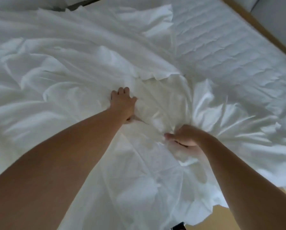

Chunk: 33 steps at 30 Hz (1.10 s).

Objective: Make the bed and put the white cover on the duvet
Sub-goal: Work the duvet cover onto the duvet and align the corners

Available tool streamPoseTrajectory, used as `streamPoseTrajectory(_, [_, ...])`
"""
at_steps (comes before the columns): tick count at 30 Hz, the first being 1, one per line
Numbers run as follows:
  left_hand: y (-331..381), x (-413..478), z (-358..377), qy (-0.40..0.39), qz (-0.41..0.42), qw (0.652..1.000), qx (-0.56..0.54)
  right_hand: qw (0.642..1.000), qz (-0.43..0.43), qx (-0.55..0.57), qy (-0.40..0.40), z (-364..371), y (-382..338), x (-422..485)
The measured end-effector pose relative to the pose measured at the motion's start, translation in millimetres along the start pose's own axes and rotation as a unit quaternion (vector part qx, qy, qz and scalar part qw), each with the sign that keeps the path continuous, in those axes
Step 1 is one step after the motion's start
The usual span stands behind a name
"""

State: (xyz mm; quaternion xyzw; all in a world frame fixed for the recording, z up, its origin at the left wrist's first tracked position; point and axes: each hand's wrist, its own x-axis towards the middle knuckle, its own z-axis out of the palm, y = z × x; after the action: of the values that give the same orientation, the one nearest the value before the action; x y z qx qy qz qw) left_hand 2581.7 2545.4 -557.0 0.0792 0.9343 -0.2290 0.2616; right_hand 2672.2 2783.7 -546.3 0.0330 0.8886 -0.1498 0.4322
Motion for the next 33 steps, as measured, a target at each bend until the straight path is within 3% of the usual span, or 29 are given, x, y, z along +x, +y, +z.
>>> streamPoseTrajectory(2, [2.3, 3.8, 7.9, 0.033, 0.045, 0.998, 0.019, 0.981, -0.019, 0.042, 0.189, -8.8, -15.9, 18.3])
streamPoseTrajectory(4, [-16.8, 21.1, 0.3, -0.017, 0.075, 0.995, -0.062, 0.950, -0.038, 0.053, 0.306, -16.3, -36.2, 40.8])
streamPoseTrajectory(8, [-60.4, 50.8, -29.5, -0.113, 0.098, 0.954, -0.260, 0.966, -0.030, -0.101, 0.237, -10.3, -49.5, 88.0])
streamPoseTrajectory(11, [-43.4, 69.3, -33.2, -0.140, 0.076, 0.974, -0.164, 0.977, -0.066, -0.142, 0.142, -9.6, -38.2, 104.3])
streamPoseTrajectory(13, [-20.5, 70.1, -31.2, -0.094, 0.071, 0.990, -0.080, 0.978, -0.110, -0.111, 0.139, -12.5, -26.4, 105.5])
streamPoseTrajectory(16, [-22.5, 89.5, -74.0, 0.089, 0.067, 0.987, -0.113, 0.958, -0.067, -0.011, 0.280, -64.0, -6.7, 104.3])
streamPoseTrajectory(19, [-31.4, 117.2, -140.8, 0.287, 0.016, 0.937, -0.199, 0.878, -0.030, 0.006, 0.478, -133.9, 6.4, 106.2])
streamPoseTrajectory(21, [-14.5, 128.1, -144.0, 0.352, 0.004, 0.892, -0.282, 0.855, -0.001, 0.012, 0.519, -152.2, 5.6, 116.5])
streamPoseTrajectory(22, [-2.0, 132.8, -128.8, 0.341, 0.018, 0.889, -0.304, 0.863, 0.025, 0.019, 0.504, -145.4, 3.5, 122.9])
streamPoseTrajectory(23, [12.0, 131.6, -105.9, 0.281, 0.031, 0.909, -0.305, 0.880, 0.040, 0.021, 0.473, -130.0, 0.1, 127.2])
streamPoseTrajectory(26, [31.4, 114.3, -44.9, 0.040, 0.020, 0.968, -0.247, 0.927, -0.004, -0.037, 0.373, -55.7, -3.5, 132.4])
streamPoseTrajectory(29, [36.4, 87.1, -17.9, -0.018, 0.037, 0.975, -0.218, 0.945, -0.067, -0.069, 0.312, 6.9, 1.4, 124.8])
streamPoseTrajectory(33, [21.0, 76.2, -16.2, -0.095, 0.088, 0.964, -0.232, 0.962, -0.044, -0.102, 0.251, 17.9, -4.8, 120.5])
